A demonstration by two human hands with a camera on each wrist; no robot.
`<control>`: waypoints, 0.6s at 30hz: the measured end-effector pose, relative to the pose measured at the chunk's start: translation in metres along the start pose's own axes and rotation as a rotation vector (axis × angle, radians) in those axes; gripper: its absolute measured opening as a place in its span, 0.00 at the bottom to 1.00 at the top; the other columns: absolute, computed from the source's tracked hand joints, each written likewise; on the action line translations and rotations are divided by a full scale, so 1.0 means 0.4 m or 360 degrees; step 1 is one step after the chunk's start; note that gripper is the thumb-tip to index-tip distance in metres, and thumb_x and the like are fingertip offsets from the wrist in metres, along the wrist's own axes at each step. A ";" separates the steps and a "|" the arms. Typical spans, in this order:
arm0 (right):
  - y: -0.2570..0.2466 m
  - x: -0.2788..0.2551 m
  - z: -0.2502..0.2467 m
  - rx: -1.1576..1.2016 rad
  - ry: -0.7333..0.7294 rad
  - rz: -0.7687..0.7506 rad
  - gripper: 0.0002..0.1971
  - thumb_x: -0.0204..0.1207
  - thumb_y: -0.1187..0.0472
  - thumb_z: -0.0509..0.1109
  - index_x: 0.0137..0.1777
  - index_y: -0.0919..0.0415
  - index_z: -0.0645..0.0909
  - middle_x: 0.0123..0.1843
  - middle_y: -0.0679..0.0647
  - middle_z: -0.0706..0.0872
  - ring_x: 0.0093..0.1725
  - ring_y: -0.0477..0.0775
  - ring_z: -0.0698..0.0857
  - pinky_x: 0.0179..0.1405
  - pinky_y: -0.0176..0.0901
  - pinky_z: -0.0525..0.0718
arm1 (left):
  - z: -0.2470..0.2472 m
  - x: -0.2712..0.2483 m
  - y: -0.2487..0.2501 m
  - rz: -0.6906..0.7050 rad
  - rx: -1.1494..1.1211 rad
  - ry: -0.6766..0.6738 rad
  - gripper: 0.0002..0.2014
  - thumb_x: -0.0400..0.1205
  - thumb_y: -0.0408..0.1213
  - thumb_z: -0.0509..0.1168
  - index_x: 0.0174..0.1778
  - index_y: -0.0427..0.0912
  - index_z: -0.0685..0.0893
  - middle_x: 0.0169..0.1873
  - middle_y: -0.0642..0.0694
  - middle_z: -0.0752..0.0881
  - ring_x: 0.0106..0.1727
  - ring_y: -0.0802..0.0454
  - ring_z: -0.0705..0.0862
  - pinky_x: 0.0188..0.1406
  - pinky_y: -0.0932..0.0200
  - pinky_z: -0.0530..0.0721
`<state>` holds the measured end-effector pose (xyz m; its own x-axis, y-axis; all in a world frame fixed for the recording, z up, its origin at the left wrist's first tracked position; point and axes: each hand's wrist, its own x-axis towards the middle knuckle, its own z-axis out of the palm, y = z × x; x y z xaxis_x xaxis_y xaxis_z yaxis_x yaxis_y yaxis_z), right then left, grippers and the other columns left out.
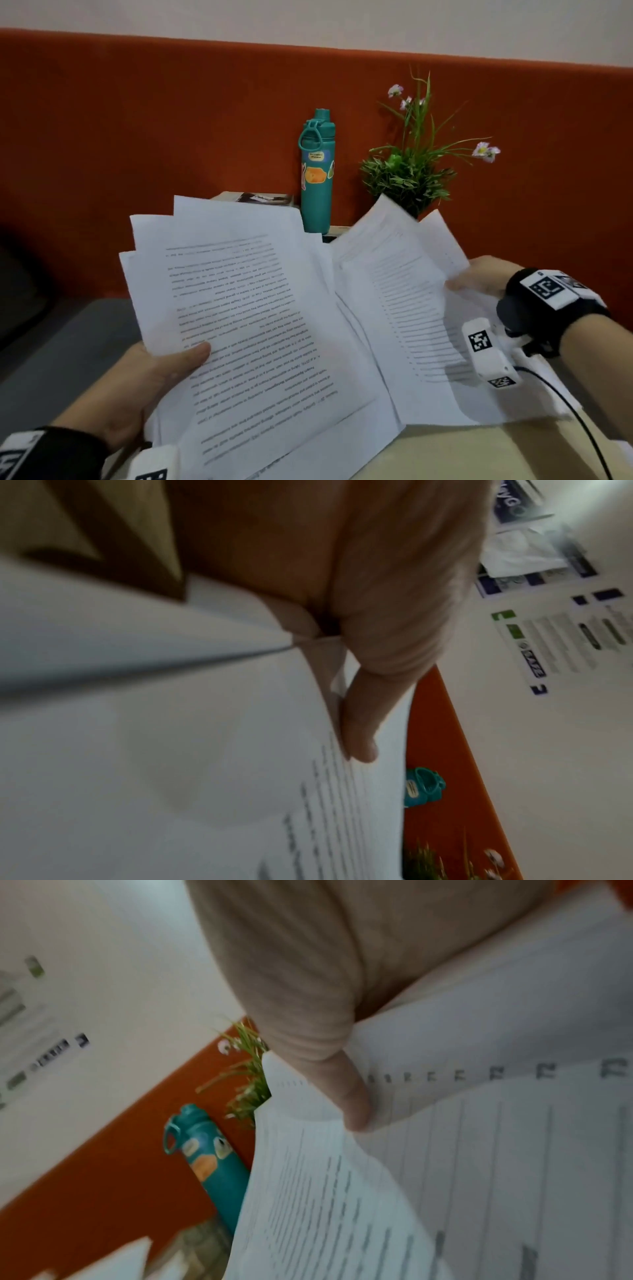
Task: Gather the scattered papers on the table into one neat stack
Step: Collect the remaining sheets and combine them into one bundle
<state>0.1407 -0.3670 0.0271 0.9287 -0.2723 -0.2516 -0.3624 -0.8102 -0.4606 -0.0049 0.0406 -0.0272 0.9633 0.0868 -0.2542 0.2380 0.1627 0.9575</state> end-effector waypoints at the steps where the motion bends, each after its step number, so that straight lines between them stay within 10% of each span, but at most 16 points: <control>1: -0.001 -0.022 -0.016 0.0063 0.0039 -0.0038 0.16 0.74 0.64 0.72 0.60 0.71 0.85 0.59 0.67 0.88 0.59 0.67 0.86 0.64 0.61 0.82 | 0.002 -0.002 0.001 -0.0001 0.0061 0.0021 0.14 0.72 0.24 0.69 0.53 0.36 0.87 0.43 0.39 0.94 0.38 0.43 0.94 0.32 0.53 0.90; 9: -0.017 -0.208 -0.150 0.0812 0.0431 -0.0594 0.14 0.77 0.72 0.68 0.61 0.66 0.82 0.45 0.59 0.89 0.38 0.56 0.89 0.45 0.50 0.87 | 0.016 -0.007 0.037 0.0003 0.0180 -0.0048 0.21 0.80 0.21 0.63 0.70 0.36 0.80 0.60 0.37 0.88 0.60 0.37 0.86 0.63 0.44 0.81; 12: -0.024 -0.261 -0.170 0.1326 0.0297 -0.0601 0.18 0.78 0.73 0.65 0.68 0.68 0.79 0.62 0.66 0.87 0.57 0.64 0.87 0.62 0.61 0.83 | 0.040 -0.013 0.046 0.0053 0.0111 0.0005 0.22 0.80 0.18 0.61 0.71 0.33 0.77 0.60 0.37 0.87 0.57 0.42 0.86 0.51 0.54 0.86; 18: -0.050 -0.276 0.032 0.1304 -0.0026 -0.0364 0.12 0.78 0.77 0.65 0.60 0.70 0.81 0.44 0.62 0.86 0.39 0.60 0.84 0.39 0.51 0.82 | 0.068 0.001 0.005 -0.0090 0.0200 0.0083 0.22 0.84 0.24 0.60 0.76 0.31 0.72 0.72 0.35 0.80 0.65 0.39 0.81 0.61 0.50 0.77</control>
<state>0.0444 -0.3140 0.0534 0.9871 -0.1348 -0.0867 -0.1141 -0.2111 -0.9708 -0.0005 0.0142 -0.0215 0.9408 0.1325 -0.3120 0.3088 0.0448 0.9501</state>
